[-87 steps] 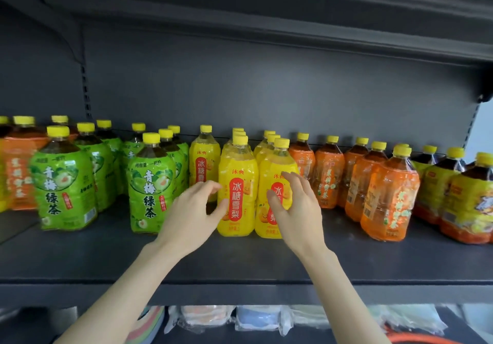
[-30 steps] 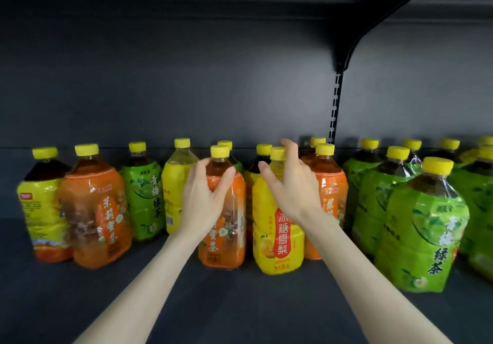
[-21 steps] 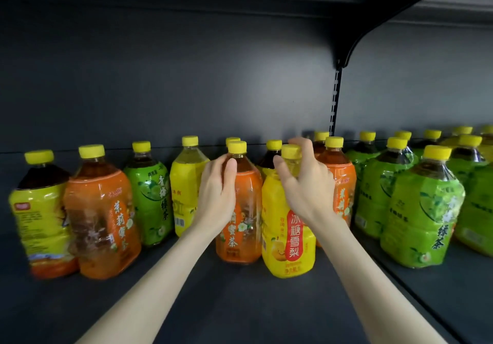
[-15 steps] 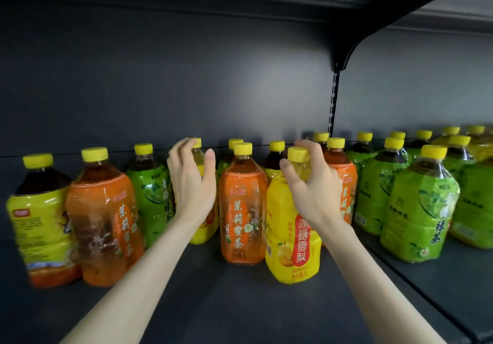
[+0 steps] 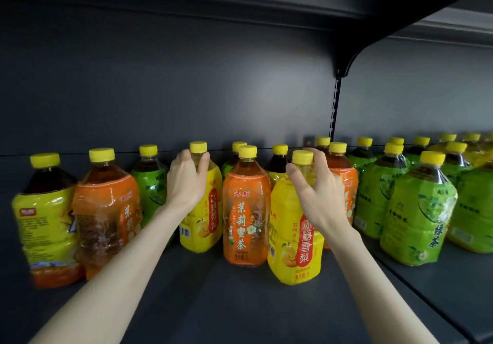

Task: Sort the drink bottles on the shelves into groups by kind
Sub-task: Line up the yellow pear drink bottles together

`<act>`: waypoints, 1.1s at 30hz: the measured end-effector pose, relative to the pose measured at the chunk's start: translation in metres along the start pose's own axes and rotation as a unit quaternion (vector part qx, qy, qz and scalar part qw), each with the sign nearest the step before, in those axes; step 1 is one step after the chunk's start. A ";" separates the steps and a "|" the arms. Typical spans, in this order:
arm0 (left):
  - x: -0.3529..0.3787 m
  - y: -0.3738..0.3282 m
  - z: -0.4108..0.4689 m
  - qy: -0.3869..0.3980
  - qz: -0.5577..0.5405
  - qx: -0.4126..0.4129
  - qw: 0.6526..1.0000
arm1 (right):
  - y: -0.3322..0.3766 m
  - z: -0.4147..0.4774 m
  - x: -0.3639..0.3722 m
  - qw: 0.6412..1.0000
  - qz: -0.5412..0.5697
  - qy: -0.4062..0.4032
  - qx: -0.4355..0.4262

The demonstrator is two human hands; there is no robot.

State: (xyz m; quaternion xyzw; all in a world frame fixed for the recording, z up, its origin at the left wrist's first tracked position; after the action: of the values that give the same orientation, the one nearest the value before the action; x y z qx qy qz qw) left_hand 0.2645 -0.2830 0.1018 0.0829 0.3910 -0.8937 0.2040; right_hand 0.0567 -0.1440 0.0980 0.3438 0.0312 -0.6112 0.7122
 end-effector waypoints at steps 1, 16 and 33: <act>-0.004 -0.004 -0.005 0.005 -0.005 0.007 1.000 | 0.000 -0.001 -0.002 1.000 -0.006 0.010 0.005; -0.066 -0.066 -0.097 0.096 -0.250 0.031 0.963 | 0.043 -0.049 -0.046 0.992 0.094 0.086 0.020; -0.044 -0.042 -0.176 0.023 -0.393 -0.160 0.905 | 0.010 -0.111 -0.015 0.886 0.392 0.136 0.205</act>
State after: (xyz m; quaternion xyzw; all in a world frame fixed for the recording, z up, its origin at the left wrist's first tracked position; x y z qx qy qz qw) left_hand 0.2841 -0.1149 0.0236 -0.0908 0.5345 -0.8245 -0.1621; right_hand 0.1039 -0.0729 0.0253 0.5462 -0.1362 -0.2223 0.7961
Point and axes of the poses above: each hand's wrist, its own z-axis towards the middle knuckle, its own x-axis out of the palm, y = z × x, the point moved 4 cm from there along z, towards the middle knuckle, and after that the axes turned 14 degrees about -z, right-handed, at the moved point
